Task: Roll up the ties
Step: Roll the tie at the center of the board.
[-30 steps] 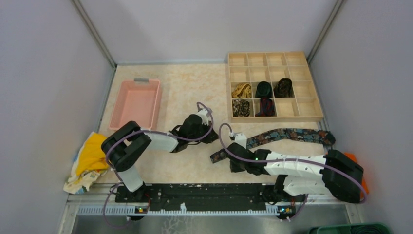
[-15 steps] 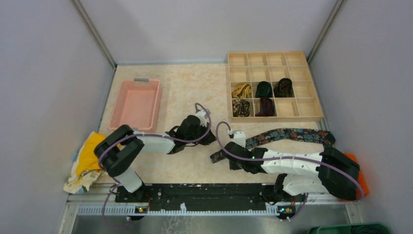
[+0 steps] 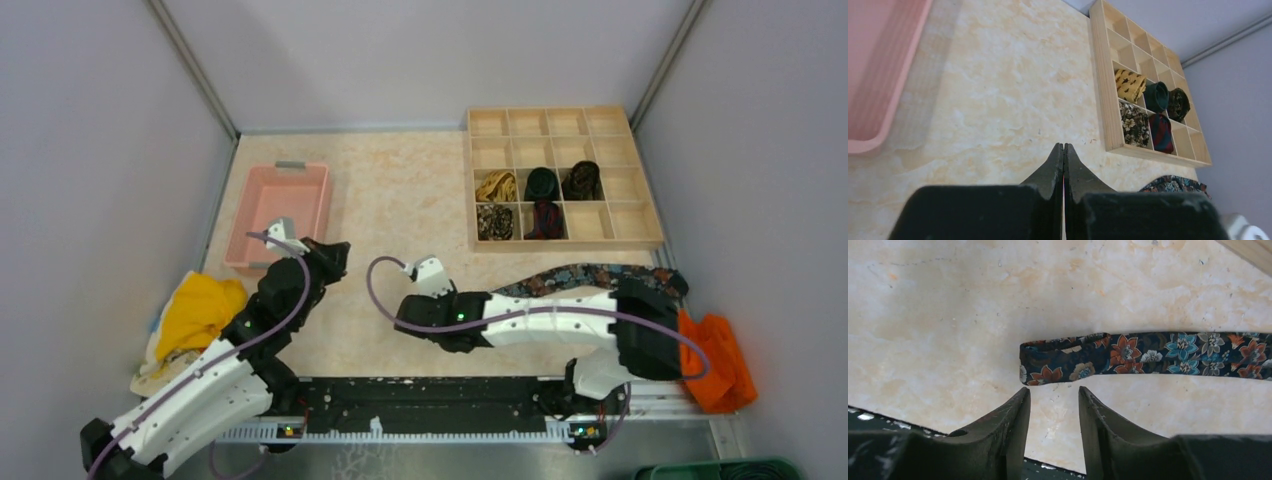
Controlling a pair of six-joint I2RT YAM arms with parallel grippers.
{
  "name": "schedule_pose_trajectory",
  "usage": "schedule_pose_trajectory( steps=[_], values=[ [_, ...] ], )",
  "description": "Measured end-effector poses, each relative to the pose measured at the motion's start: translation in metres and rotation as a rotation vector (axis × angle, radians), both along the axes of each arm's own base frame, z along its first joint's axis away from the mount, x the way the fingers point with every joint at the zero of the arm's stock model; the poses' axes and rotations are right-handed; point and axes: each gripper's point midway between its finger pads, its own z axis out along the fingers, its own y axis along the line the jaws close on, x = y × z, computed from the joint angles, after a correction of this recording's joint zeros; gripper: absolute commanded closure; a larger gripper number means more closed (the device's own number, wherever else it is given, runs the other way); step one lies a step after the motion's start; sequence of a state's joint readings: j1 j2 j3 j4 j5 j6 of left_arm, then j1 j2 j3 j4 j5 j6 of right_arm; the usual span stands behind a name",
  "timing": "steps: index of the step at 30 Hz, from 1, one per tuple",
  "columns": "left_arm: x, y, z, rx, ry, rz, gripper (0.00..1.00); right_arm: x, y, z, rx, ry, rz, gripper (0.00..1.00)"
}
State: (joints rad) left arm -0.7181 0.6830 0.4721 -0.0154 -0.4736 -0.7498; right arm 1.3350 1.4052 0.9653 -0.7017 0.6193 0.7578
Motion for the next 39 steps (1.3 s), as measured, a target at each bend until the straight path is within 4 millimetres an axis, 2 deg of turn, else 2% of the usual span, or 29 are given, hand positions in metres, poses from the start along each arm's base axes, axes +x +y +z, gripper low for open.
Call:
schedule_pose_trajectory(
  steps=[1, 3, 6, 9, 13, 19, 25, 29, 34, 37, 39],
  values=[
    [-0.002, 0.006, 0.006, -0.009, -0.016, 0.018, 1.0, 0.001, 0.005, -0.002, -0.036, -0.009, 0.008, 0.57],
    [-0.007, 0.018, 0.011, -0.01, -0.031, 0.054, 1.0, 0.003, 0.012, -0.01, -0.108, -0.017, 0.025, 0.49],
    [-0.011, 0.031, 0.004, 0.023, -0.01, 0.094, 1.0, 0.006, 0.017, -0.022, -0.185, -0.021, 0.034, 0.48],
    [-0.013, 0.036, -0.005, 0.056, 0.019, 0.107, 1.0, 0.006, 0.015, -0.033, -0.234, -0.018, 0.043, 0.44],
    [-0.015, 0.039, -0.013, 0.083, 0.044, 0.113, 1.0, 0.007, 0.014, -0.043, -0.266, -0.012, 0.048, 0.43],
    [-0.017, 0.043, -0.013, 0.094, 0.045, 0.123, 1.0, 0.01, 0.021, -0.052, -0.228, 0.016, 0.047, 0.43],
    [-0.017, 0.047, -0.01, 0.092, 0.033, 0.139, 1.0, 0.014, 0.017, -0.065, -0.221, 0.058, 0.03, 0.43],
    [-0.017, 0.048, -0.01, 0.095, 0.031, 0.14, 1.0, 0.015, 0.009, -0.072, -0.227, 0.083, 0.011, 0.49],
    [-0.016, 0.047, -0.017, 0.114, 0.045, 0.136, 1.0, 0.018, 0.005, -0.076, -0.216, 0.107, -0.016, 0.74],
    [-0.016, 0.045, -0.021, 0.125, 0.056, 0.131, 1.0, 0.021, 0.002, -0.077, -0.217, 0.107, -0.029, 0.84],
    [-0.015, 0.045, -0.022, 0.127, 0.06, 0.129, 1.0, 0.023, 0.002, -0.076, -0.218, 0.101, -0.033, 0.87]
  ],
)
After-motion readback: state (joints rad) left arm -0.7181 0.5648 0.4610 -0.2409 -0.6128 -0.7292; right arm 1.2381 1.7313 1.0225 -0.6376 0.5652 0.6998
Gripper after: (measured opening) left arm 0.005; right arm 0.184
